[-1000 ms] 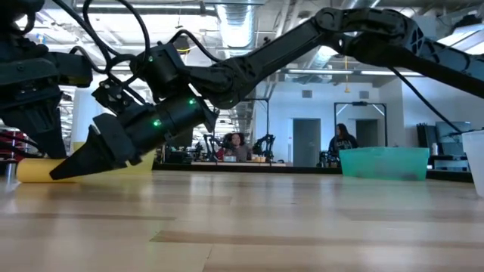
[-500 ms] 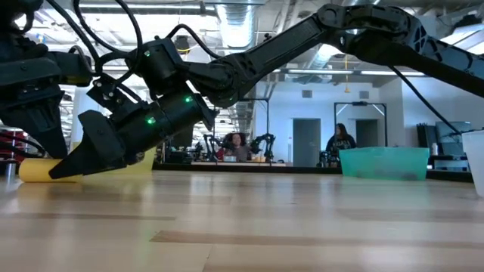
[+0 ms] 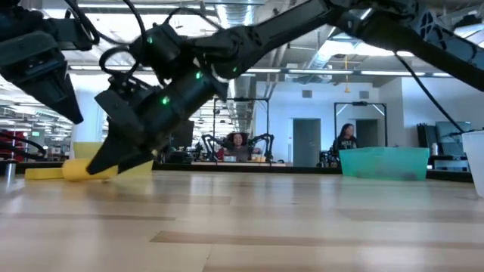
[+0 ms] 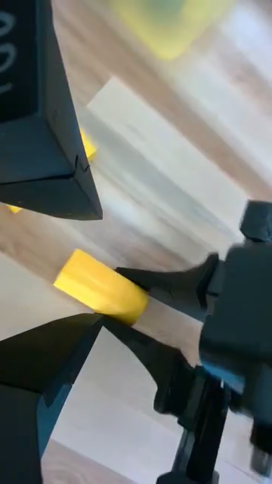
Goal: Sort & place blocks by color
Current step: Put the middle yellow block into the white bin
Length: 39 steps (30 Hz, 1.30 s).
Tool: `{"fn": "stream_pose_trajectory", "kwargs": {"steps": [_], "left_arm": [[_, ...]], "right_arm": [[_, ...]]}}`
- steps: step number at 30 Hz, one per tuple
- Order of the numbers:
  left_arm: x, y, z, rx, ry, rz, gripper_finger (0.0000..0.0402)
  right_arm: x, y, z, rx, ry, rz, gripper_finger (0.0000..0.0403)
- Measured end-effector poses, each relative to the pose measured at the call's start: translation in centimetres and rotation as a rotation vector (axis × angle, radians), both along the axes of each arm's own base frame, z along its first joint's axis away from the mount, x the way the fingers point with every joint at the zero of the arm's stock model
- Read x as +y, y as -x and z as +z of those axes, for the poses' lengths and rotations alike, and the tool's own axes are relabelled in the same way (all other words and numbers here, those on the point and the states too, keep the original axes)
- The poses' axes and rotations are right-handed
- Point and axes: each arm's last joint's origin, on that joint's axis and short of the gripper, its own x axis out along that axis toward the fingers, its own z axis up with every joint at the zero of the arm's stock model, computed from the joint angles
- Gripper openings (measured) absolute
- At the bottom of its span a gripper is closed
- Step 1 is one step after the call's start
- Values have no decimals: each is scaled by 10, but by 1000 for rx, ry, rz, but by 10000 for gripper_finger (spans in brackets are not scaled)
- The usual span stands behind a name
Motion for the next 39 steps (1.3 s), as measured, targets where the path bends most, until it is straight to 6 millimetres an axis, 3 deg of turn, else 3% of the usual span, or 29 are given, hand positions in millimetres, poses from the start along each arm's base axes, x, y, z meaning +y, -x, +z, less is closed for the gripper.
{"fn": "stream_pose_trajectory", "kwargs": {"steps": [6, 9, 14, 22, 29, 33, 39], "left_arm": [[4, 0, 3, -5, -25, -19, 201], [5, -1, 4, 3, -47, -33, 201], [10, -9, 6, -38, -83, -29, 201], [21, -36, 19, -225, -274, -5, 201], [41, -66, 43, -429, -386, 79, 201], [50, -76, 55, -487, -416, 42, 201], [63, -85, 65, -526, -442, -42, 201]], "right_arm": [[37, 22, 41, -21, 156, -82, 119], [41, 43, 57, -17, 241, -170, 119], [45, 88, 47, 18, 297, -312, 136], [65, 177, 41, 92, 201, -423, 119], [100, 244, 87, 147, 152, -507, 119], [115, 281, 115, 186, 114, -524, 119], [136, 337, 140, 259, 27, -588, 119]]}}
